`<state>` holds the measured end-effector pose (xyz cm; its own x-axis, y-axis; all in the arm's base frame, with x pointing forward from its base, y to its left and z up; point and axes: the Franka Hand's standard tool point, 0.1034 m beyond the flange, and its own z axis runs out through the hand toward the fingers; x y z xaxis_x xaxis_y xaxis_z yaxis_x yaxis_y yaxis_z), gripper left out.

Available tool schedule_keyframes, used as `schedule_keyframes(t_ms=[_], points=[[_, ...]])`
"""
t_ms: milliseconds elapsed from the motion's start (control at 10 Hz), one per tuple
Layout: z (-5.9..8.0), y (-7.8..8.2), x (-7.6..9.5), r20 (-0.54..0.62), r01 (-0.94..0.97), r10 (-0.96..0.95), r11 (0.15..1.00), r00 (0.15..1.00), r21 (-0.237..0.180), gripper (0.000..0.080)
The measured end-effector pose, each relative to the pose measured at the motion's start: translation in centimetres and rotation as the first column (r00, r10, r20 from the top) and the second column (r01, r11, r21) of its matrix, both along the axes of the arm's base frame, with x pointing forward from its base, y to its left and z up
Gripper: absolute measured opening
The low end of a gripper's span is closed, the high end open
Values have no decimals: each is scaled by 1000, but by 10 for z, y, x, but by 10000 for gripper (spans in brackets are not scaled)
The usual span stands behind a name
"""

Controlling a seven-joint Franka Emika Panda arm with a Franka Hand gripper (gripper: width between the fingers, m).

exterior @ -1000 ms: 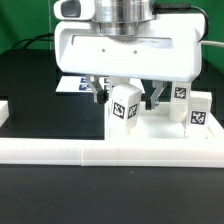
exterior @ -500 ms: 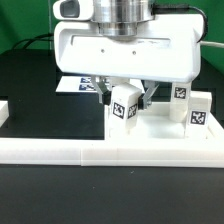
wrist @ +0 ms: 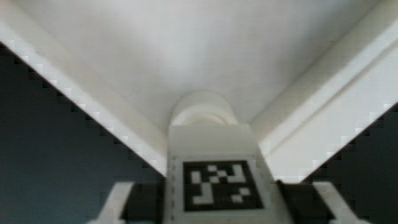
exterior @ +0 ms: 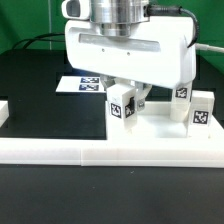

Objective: Assemble square table

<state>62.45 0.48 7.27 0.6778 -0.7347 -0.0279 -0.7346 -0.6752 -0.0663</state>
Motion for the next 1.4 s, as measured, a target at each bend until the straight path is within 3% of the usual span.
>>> schedule_keyframes(t_ms=[300, 500, 600, 700, 900, 1100, 1200, 1400], points=[[0, 0, 1, 0, 322, -322, 947, 947, 5, 290], [-2, 0, 0, 12, 571, -571, 821, 821, 12, 290], [-2, 0, -2, 10, 733, -734, 678, 679, 58, 290], [-2, 0, -3, 0, 804, -808, 587, 590, 91, 290], [-2, 1, -3, 1, 788, -792, 609, 611, 88, 290], [0, 4, -4, -1, 618, -620, 783, 785, 70, 530], [2, 1, -2, 24, 464, -466, 883, 884, 66, 611], [1, -1, -3, 49, 277, -280, 959, 959, 50, 642]])
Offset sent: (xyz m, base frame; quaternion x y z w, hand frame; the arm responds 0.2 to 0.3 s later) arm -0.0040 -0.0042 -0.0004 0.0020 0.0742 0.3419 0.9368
